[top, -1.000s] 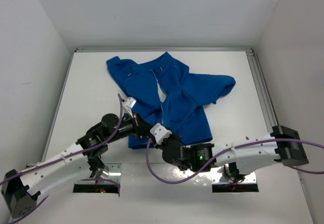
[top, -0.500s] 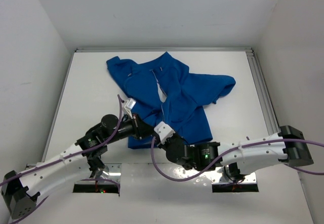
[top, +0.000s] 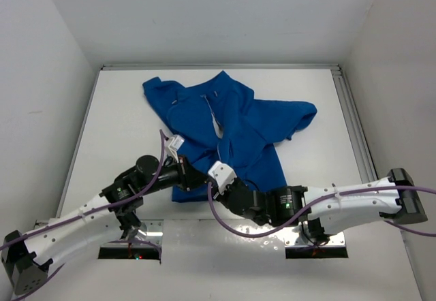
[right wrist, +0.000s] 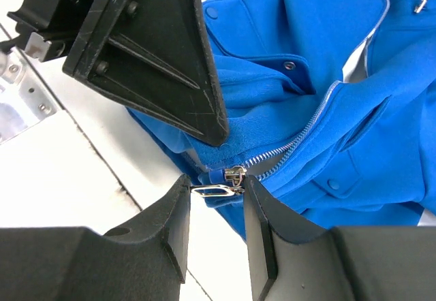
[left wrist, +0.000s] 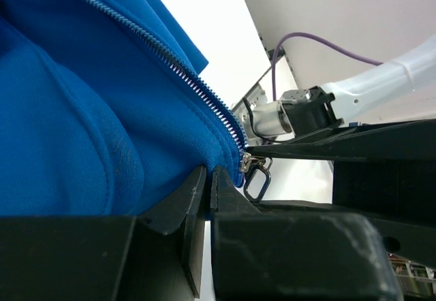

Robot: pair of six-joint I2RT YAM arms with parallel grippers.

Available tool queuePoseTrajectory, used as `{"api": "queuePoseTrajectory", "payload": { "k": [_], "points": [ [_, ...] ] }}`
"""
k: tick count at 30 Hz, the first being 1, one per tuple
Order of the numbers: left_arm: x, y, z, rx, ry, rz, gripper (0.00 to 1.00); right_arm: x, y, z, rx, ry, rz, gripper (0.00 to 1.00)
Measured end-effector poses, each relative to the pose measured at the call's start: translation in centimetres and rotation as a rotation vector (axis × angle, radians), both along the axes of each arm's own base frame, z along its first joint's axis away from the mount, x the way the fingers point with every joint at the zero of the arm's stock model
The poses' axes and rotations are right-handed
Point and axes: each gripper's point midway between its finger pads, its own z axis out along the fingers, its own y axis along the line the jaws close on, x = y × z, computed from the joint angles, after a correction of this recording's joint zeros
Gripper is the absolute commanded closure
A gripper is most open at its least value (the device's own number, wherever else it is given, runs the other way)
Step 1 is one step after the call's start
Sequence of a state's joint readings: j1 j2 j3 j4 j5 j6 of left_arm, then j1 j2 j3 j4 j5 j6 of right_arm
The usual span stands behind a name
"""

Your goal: Zip up the jacket

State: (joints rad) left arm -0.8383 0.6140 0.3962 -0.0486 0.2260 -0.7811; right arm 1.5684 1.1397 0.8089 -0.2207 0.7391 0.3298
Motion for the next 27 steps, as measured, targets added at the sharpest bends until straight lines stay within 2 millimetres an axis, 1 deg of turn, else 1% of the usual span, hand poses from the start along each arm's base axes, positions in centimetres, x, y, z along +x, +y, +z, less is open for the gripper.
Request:
{"api": "queuePoseTrajectory", "payload": {
  "k": [9,15,23,27],
  "points": [
    [-0.6,0.0,0.0,-0.001,-0.014,-0.03,1.0,-0.6,0.1,0.0,-0.001,0.035,0.023,1.0],
    [-1.0,0.2,-0.5,0.01,-0.01,-0.046,1.0,-0.9,0.4,-0.1,0.021,0.078,0.037,1.0],
    [-0.9,0.3,-0.6,0.021,-0.029,-0.044,1.0,0.4,0.4,0.6,0.132,0.211,0.006,1.0],
    [-0.9,0.4,-0.6,0.022,-0.038,-0.047,1.0,1.1,0.4,0.5,0.165,0.261,-0.022,1.0]
  ]
}}
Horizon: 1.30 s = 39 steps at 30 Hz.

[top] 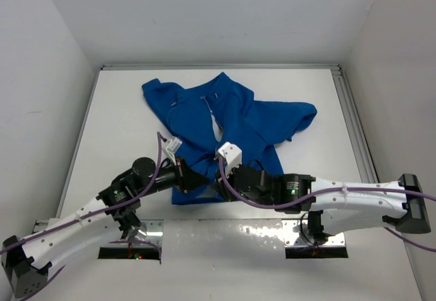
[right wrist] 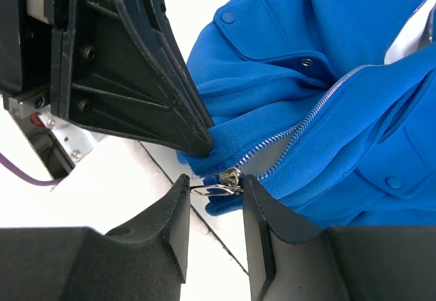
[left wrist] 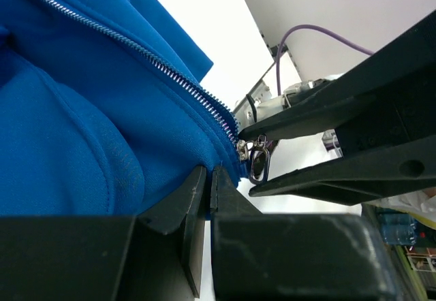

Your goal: Zip up the jacket

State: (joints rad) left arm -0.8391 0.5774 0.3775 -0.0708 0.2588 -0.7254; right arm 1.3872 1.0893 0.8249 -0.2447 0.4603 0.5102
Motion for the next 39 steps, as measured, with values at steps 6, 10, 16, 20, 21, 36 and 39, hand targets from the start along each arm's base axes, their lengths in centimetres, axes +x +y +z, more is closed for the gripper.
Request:
{"api": "queuePoseTrajectory", "payload": {
  "k": [6,10,16,20,21,36,39],
  "points": [
    [-0.1,0.0,0.1,0.0,-0.015,-0.009,1.0,0.4,0.0,0.1,0.015,0.01,-0.021,1.0],
    [-0.4,0.1,0.7,-0.017,-0.027,-0.019,1.0,0.8,-0.1,-0.3,0.012,0.012,-0.033,1.0],
    [-0.6,0.0,0.6,-0.018,-0.023,-0.033,1.0,0.9,-0.4,-1.0,0.012,0.021,-0.037,0.65],
    [-0.8,0.0,0.4,-0.01,-0.012,-0.044,1.0,1.0,-1.0,0.0,0.047,0.019,-0.045,0.44],
    [-0.9,0.0,0.1,-0.003,-0.006,-0.046,1.0,1.1,-1.1,0.4,0.053,0.014,-0.045,0.43],
    [-1.0,0.0,-1.0,0.032,0.029,-0.05,1.0,-2.5,-1.0,-0.8,-0.12,-0.063,0.099,1.0],
    [-1.0,0.0,-1.0,0.032,0.029,-0.05,1.0,-2.9,-1.0,-1.5,-0.124,-0.1,0.108,1.0]
  ]
}}
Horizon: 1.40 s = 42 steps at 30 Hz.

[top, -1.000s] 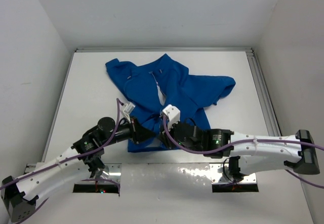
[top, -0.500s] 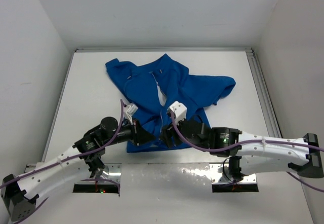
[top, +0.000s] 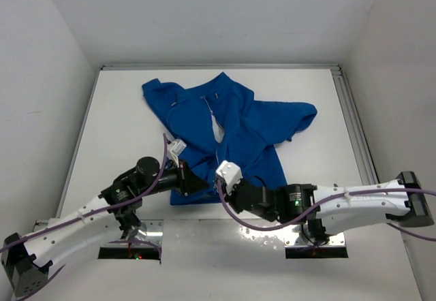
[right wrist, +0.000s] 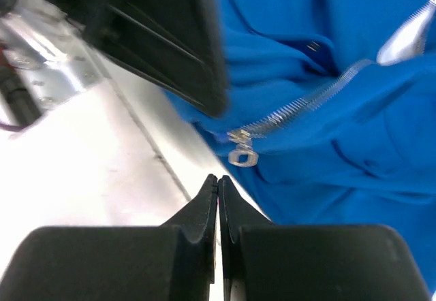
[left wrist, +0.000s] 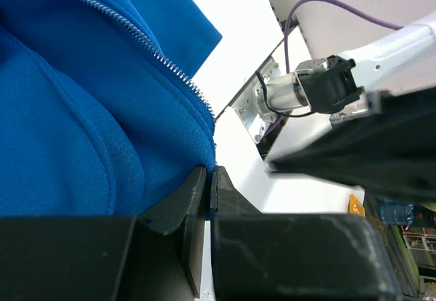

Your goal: Zip up the jacket

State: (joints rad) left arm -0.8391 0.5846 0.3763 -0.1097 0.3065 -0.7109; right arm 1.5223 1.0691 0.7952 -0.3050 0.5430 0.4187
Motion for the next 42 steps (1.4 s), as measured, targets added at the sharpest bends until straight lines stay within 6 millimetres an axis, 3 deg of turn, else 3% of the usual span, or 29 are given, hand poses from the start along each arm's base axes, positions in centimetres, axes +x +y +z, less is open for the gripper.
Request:
{"api": "queuePoseTrajectory", "payload": {
  "k": [2,7,10,16,20,25,28,35,42],
  "points": [
    [0.0,0.0,0.0,0.0,0.0,0.0,1.0,0.7,-1.0,-1.1,-0.001,-0.013,-0.022,1.0],
    [-0.1,0.1,0.0,0.002,0.002,0.0,1.0,2.8,-4.1,-3.5,0.076,0.048,-0.078,0.68],
    [-0.1,0.1,0.3,-0.009,-0.007,0.0,1.0,3.4,-4.6,-3.9,0.179,0.116,-0.089,0.58],
    [-0.4,0.3,1.0,-0.035,-0.023,-0.004,1.0,1.9,-2.8,-5.2,0.337,0.278,0.021,0.56],
    [-0.7,0.4,0.6,-0.04,-0.013,-0.006,1.0,2.8,-3.7,-6.1,0.462,0.373,0.015,0.48],
    [-0.9,0.4,0.2,-0.04,0.006,-0.01,1.0,1.6,-2.5,-4.4,0.548,0.42,0.128,0.51],
    [-0.9,0.4,0.1,-0.039,0.011,-0.011,1.0,0.9,-1.9,-3.7,0.565,0.437,0.194,0.55],
    [-1.1,0.4,-0.1,-0.04,0.018,-0.017,1.0,0.5,-0.9,-3.0,0.569,0.461,0.245,0.52],
    [-1.1,0.1,-0.2,-0.037,0.025,-0.028,1.0,0.6,-0.5,-4.2,0.538,0.498,0.24,0.5]
  ]
}}
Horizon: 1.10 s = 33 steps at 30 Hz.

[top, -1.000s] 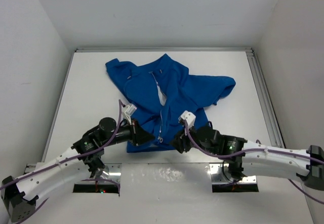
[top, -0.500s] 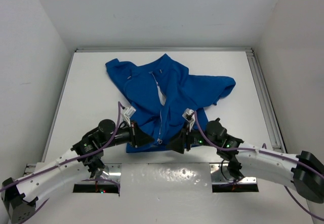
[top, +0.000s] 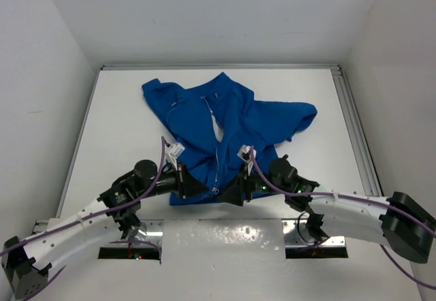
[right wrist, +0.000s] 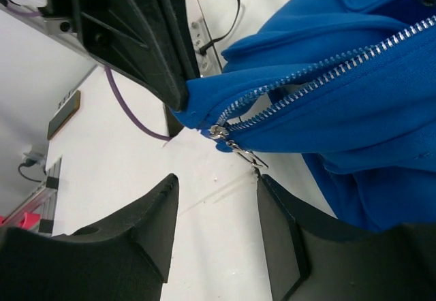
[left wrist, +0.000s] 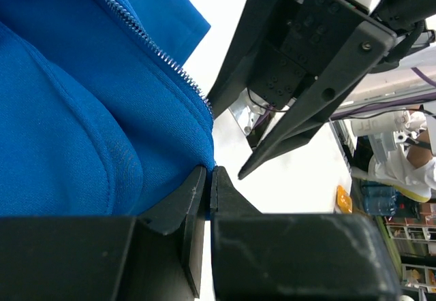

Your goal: Zip up the jacket

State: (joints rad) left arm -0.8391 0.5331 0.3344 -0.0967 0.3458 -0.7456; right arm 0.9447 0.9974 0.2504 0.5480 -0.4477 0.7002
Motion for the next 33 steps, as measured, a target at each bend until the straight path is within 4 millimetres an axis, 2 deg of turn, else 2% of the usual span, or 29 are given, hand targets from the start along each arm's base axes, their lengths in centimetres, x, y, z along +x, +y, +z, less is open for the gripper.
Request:
{"api": "queuePoseTrajectory", "payload": {
  "k": [12,20,24,28,33],
  "points": [
    [-0.1,-0.1,0.1,-0.004,0.001,-0.009,1.0,0.4,0.6,-0.9,-0.032,0.016,0.004,0.47],
    [-0.2,-0.1,0.2,-0.008,0.0,-0.014,1.0,1.0,1.3,-0.2,-0.024,-0.005,0.008,0.46],
    [-0.2,-0.1,0.2,-0.009,-0.001,-0.016,1.0,1.0,1.4,-0.5,-0.032,0.0,0.011,0.46],
    [-0.2,-0.1,0.2,-0.01,-0.001,-0.017,1.0,1.0,1.5,-0.9,-0.04,0.008,0.015,0.48],
    [-0.2,-0.1,0.2,-0.01,-0.001,-0.017,1.0,1.0,1.7,-0.4,-0.019,-0.003,0.02,0.51]
  ]
}}
